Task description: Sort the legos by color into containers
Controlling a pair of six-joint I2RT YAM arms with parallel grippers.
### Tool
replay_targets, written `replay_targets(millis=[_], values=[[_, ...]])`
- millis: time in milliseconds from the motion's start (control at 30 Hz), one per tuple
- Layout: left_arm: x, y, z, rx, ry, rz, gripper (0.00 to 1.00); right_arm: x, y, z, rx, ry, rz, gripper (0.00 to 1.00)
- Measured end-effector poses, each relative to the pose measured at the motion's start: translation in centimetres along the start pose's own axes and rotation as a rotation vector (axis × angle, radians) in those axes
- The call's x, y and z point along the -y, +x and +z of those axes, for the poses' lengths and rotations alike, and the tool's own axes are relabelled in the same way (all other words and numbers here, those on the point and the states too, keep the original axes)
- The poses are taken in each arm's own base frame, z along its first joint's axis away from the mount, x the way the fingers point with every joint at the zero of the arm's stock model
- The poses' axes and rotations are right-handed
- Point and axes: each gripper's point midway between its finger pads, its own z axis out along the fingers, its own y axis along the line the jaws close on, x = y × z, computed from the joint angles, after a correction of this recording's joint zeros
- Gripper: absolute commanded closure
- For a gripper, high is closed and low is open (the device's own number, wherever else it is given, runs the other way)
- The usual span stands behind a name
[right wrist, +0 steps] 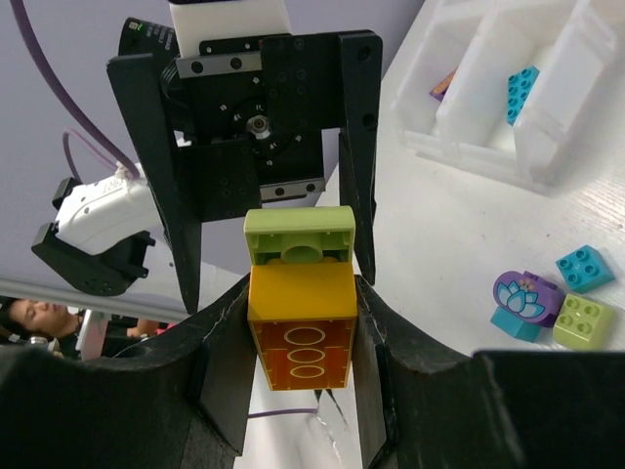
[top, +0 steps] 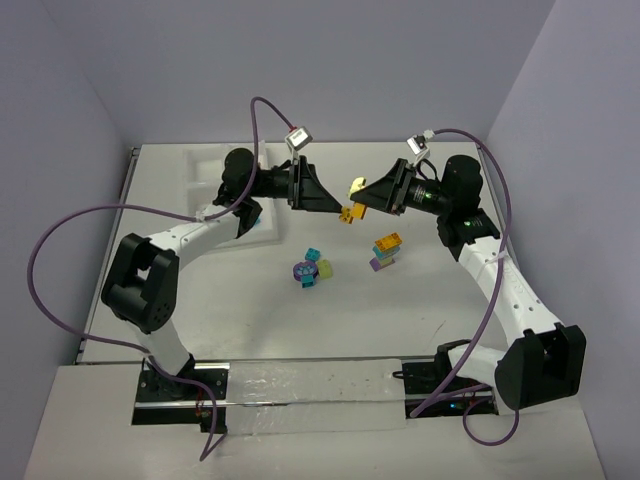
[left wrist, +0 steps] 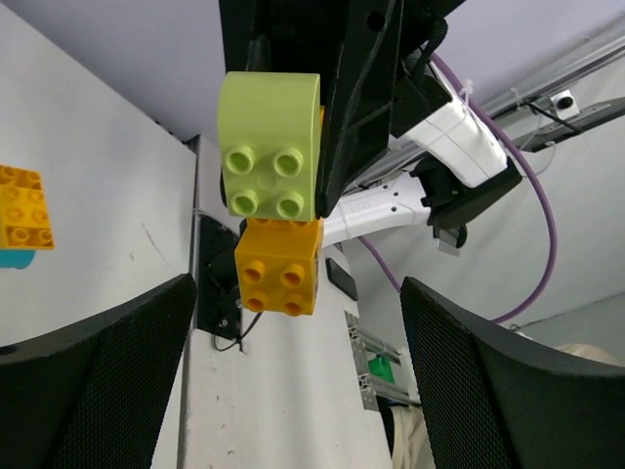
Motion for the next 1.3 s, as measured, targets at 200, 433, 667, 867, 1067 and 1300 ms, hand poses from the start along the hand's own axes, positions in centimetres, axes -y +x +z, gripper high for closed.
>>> replay_targets(millis=[200, 433, 667, 867, 1067, 1300], values=[[0.4, 0.8, 1.0, -0.029, 0.055, -0.029, 0.14, -0.1, 0.0, 0.0, -0.001, -0.004, 0.003, 1.0], [0.5, 1.5, 1.7, -0.046, 0.071, -0.043, 0.24, -0.1, 0.0, 0.0, -0.001, -0.004, 0.001, 1.0], [-0.4, 1.8, 1.9, -0.06, 0.041, -0.047, 0.32, -0.1, 0.0, 0.0, -0.001, -0.004, -0.001, 1.0], [-1.4, 2.4, 2.1, -0.079, 0.013, -0.062, 0.43, -0.1, 0.0, 0.0, -0.001, -0.004, -0.001, 1.0], [-1.3, 2.4, 2.2, -0.085, 0.01, -0.047, 0.91, 0.3, -0.1, 0.0, 0.007, 0.011, -0.012, 1.0], [-1.4, 2.3, 1.9, -0.079, -0.024, -0.04, 1.0, 0.7, -0.3, -0.2, 0.013, 0.026, -0.007, 1.0]])
